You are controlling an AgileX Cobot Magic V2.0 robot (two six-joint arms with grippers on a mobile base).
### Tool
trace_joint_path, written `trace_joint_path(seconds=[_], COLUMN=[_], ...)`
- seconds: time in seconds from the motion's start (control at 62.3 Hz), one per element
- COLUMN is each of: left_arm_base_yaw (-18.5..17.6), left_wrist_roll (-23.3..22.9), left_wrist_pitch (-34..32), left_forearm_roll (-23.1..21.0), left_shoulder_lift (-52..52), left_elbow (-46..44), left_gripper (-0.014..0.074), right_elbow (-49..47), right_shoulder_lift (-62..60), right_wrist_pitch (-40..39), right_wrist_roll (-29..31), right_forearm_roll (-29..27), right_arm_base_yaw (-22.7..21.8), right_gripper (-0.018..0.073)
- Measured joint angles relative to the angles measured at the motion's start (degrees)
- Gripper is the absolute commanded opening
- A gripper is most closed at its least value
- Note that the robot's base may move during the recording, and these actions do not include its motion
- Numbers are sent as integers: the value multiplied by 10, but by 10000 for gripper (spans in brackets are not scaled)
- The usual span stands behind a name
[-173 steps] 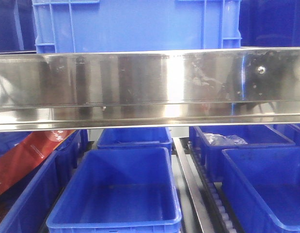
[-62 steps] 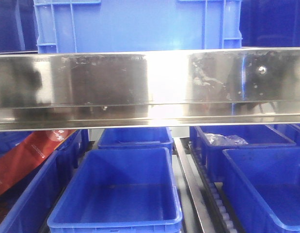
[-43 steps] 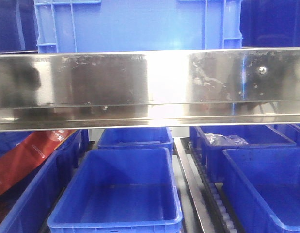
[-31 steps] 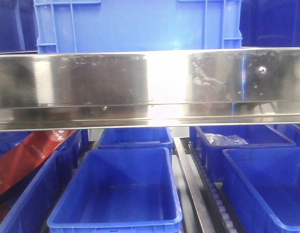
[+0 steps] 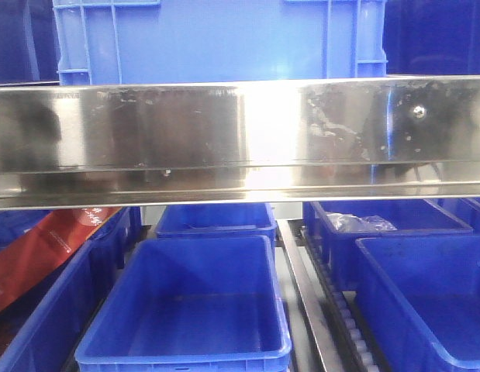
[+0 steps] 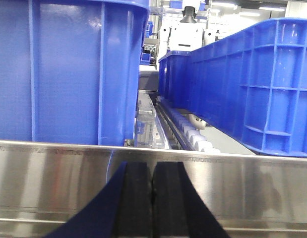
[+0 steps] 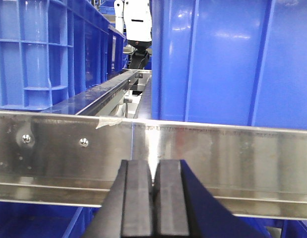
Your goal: Place valve from conveyor to right shelf box
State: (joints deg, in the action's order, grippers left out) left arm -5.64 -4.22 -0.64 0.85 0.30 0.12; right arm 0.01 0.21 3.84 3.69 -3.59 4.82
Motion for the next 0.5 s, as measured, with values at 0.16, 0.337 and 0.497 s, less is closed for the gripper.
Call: trace_joint_path(seconds=[0.16, 0.337, 0.497], left_arm_base_yaw=[0, 0, 0], left_wrist_roll=[0, 0, 0], left_wrist_pitch=[0, 0, 0], left_forearm_roll=[0, 0, 0], left_shoulder_lift=[0, 0, 0], left_elbow=[0, 0, 0], left_gripper=[-111, -111, -111], right_elbow=[0, 0, 0], right_shoulder_lift=[0, 0, 0], right_wrist_pitch=[0, 0, 0], right_wrist_roll=[0, 0, 0], right_forearm_roll=[0, 0, 0], right_arm_base_yaw=[0, 0, 0], right_gripper=[-168, -168, -168])
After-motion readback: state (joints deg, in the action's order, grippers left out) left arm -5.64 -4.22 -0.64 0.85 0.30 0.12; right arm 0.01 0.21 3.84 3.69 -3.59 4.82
